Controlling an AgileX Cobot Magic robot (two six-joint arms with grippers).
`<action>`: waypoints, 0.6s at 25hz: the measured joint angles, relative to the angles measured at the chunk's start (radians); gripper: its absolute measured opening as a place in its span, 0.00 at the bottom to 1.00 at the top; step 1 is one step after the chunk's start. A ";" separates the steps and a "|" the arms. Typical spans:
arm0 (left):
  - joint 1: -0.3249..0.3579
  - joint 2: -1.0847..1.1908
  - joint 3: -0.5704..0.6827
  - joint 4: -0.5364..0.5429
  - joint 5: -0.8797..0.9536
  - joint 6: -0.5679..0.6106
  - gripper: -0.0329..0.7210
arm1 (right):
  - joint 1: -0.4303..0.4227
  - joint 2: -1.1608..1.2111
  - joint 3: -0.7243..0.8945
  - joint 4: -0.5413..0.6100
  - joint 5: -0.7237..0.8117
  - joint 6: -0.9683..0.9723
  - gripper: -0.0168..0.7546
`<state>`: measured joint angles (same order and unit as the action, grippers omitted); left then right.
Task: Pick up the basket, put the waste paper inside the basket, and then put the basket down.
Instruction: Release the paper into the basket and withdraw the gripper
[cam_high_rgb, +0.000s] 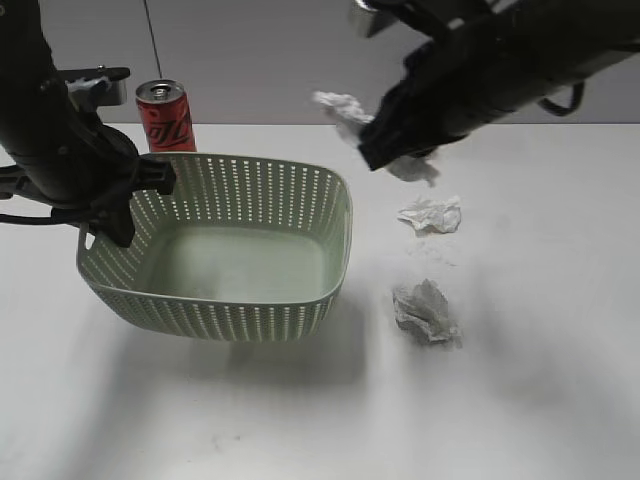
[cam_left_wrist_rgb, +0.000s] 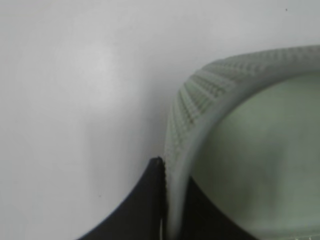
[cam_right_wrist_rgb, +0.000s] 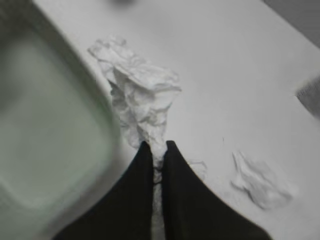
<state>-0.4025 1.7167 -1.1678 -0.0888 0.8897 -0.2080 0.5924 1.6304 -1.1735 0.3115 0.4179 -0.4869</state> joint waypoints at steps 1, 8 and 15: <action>0.000 0.000 0.000 0.000 0.000 0.000 0.04 | 0.044 0.001 -0.006 0.008 -0.029 -0.003 0.03; 0.000 0.000 0.000 0.000 0.000 0.000 0.04 | 0.214 0.100 -0.011 0.031 -0.214 -0.009 0.09; 0.000 0.000 0.000 0.000 0.000 0.000 0.04 | 0.213 0.165 -0.015 0.045 -0.217 -0.007 0.72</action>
<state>-0.4025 1.7167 -1.1678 -0.0888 0.8895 -0.2080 0.8053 1.7951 -1.1882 0.3570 0.2012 -0.4935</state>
